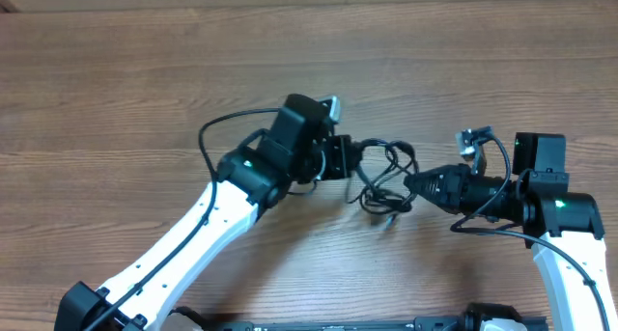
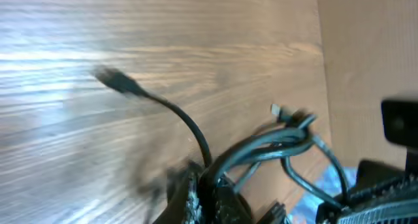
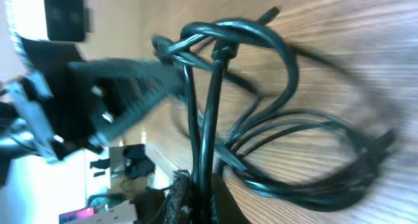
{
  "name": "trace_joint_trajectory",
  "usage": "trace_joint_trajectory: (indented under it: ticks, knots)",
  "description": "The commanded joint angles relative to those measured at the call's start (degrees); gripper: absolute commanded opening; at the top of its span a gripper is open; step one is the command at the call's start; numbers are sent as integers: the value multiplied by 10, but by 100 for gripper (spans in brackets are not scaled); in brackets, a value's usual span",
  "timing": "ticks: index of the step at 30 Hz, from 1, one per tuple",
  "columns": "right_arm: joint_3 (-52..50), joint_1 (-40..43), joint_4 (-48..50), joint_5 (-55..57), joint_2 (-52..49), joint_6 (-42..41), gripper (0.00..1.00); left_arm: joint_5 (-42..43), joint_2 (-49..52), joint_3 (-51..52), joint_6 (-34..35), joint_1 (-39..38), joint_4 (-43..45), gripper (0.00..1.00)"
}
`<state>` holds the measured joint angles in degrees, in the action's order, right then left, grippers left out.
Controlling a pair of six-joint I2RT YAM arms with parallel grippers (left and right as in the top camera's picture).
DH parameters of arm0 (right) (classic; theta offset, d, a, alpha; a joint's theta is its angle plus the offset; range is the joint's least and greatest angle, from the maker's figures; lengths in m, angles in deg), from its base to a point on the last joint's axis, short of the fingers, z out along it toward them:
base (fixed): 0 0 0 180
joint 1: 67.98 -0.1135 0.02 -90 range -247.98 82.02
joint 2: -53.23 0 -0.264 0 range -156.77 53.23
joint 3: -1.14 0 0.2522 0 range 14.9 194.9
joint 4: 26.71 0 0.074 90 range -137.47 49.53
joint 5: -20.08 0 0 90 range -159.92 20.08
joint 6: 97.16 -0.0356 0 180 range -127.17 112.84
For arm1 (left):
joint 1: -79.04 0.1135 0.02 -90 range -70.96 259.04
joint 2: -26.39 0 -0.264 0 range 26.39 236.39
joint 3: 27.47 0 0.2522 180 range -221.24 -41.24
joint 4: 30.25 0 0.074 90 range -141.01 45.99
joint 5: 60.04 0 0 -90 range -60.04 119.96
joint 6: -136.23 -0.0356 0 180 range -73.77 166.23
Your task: Untangle cables
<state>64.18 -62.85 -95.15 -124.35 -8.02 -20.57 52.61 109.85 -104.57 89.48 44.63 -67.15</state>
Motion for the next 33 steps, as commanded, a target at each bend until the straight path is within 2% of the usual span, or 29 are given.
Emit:
trace_joint_trajectory:
  ticks: [1, 5, 6, 7, 11, 12, 13, 14, 15, 16, 18, 19, 21, 22, 28, 30, 33]
  knots:
    - [3, 3, -34, 61, 8, 38, 4, -61, -2, -6, -10, 48, -2, 4]
    - [3, 3, -65, 125, 8, 50, 4, -61, -2, -6, -11, 52, -2, 4]
    - [3, 3, -72, 150, 8, 49, 6, -61, -2, -6, -14, 52, -2, 4]
    - [3, 3, -77, 165, 8, 49, 13, -60, -2, -6, -24, 52, -2, 4]
    - [3, 3, -75, 173, 8, 49, 16, -35, -2, -6, -61, 52, -2, 4]
    - [3, 3, -74, 180, 8, 49, 19, -31, -2, -6, -61, 52, -2, 4]
    - [3, 3, -74, 184, 8, 48, 29, -30, -2, -6, -61, 52, -2, 4]
    - [3, 3, -74, 187, 8, 48, 44, -27, -2, -6, -66, 52, -2, 4]
    - [3, 3, -74, 188, 8, 47, 68, -24, -2, -6, -81, 52, -3, 4]
    - [3, 3, -74, 188, 8, 47, 80, -27, -2, -6, -84, 53, -8, 4]
    - [3, 3, -74, 189, 8, 47, 91, -41, -2, -6, -83, 52, -19, 4]
    - [3, 3, -73, 189, 8, 47, 96, -54, -2, -6, -83, 52, -35, 35]
    - [3, 3, -70, 189, 8, 47, 99, -63, -2, -6, -83, 52, -53, 84]
    - [3, 3, -68, 189, 8, 47, 99, -65, -2, -6, -83, 52, -64, 100]
    - [3, 3, -65, 188, 8, 46, 100, -69, -2, -5, -40, 51, -122, 100]
    - [3, 3, -65, 188, 8, 45, 100, -100, -2, 0, -16, 47, -158, 100]
    - [3, 3, -65, 188, 8, 45, 100, -113, -2, 24, -3, 43, -165, 100]
